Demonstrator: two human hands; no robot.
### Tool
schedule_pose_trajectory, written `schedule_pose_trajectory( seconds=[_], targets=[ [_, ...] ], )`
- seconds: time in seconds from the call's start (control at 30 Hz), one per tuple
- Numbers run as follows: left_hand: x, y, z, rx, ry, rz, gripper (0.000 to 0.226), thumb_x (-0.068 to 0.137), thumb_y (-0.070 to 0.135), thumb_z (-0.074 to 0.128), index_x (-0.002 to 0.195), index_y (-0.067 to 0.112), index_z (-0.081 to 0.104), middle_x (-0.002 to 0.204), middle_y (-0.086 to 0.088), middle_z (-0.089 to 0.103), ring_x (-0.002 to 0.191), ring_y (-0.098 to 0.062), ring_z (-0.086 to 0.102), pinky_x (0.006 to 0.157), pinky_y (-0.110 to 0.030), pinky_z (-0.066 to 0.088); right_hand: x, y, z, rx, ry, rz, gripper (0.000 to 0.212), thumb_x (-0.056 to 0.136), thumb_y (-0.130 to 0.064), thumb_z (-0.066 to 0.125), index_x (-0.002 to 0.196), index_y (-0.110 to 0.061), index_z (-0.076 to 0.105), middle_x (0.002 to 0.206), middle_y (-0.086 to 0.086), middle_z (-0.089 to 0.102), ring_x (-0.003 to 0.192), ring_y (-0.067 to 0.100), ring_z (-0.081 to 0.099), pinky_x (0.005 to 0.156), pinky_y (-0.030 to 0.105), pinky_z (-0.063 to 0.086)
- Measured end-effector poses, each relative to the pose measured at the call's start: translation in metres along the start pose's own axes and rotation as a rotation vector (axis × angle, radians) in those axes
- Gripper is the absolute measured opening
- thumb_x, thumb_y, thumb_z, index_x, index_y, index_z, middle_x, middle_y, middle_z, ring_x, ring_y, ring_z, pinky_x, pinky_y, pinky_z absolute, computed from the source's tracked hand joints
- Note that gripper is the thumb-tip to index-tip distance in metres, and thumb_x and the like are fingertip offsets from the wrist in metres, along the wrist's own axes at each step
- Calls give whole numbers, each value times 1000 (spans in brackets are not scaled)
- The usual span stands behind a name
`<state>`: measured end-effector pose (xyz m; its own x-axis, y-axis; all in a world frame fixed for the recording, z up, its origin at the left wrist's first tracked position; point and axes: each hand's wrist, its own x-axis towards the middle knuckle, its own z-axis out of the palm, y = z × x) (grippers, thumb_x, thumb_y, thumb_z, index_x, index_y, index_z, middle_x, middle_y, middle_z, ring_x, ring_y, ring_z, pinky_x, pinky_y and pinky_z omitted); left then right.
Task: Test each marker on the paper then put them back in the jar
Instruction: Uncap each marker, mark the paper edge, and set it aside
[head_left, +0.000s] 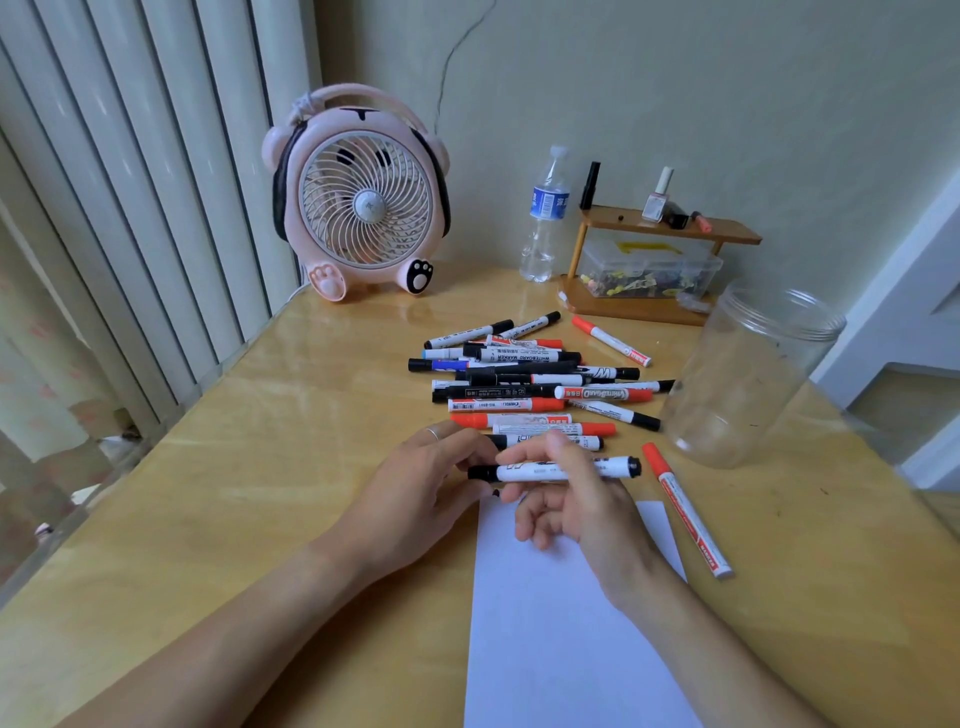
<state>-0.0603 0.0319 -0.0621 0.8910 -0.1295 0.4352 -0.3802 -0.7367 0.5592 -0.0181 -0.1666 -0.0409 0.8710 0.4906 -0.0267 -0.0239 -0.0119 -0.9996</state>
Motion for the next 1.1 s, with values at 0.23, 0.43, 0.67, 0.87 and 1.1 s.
schedule_pose_trajectory(
  seconds=[0.23,0.43,0.67,0.87,1.1],
  targets=[
    [1,1,-1,-117,20,25,7,104,22,58,110,26,60,99,13,61,92,-15,57,74,-30,47,3,-3,-14,127,96,37,17,83,-35,72,84,-23,60,67,6,35,50,14,33,49,20,26],
    [0,0,-2,-252,-6,-105,28,107,40,36,99,21,54,76,12,50,73,-12,46,67,-29,37,-1,-19,-35,187,-74,122,30,90,-36,75,107,-12,73,97,18,74,65,24,61,63,28,46],
    [-2,-6,1,-203,-105,-145,32,109,41,34,89,23,50,73,6,51,70,-14,47,68,-30,39,-2,-6,-33,-598,-29,-190,13,90,-27,79,102,-31,75,83,-6,71,73,11,63,64,26,48],
    [-2,-8,6,-103,-135,-109,24,105,47,29,88,36,42,72,18,51,66,-9,47,60,-21,31,-2,3,-25,-680,66,-312,13,86,-26,83,90,-35,74,78,-5,69,71,16,59,61,34,45],
    [-2,-7,9,-33,-124,-79,20,105,43,29,89,39,39,70,15,49,68,-6,48,60,-17,32,-2,5,-24,-698,73,-293,9,87,-30,82,84,-33,74,68,-8,62,59,9,48,52,23,35]
  ],
)
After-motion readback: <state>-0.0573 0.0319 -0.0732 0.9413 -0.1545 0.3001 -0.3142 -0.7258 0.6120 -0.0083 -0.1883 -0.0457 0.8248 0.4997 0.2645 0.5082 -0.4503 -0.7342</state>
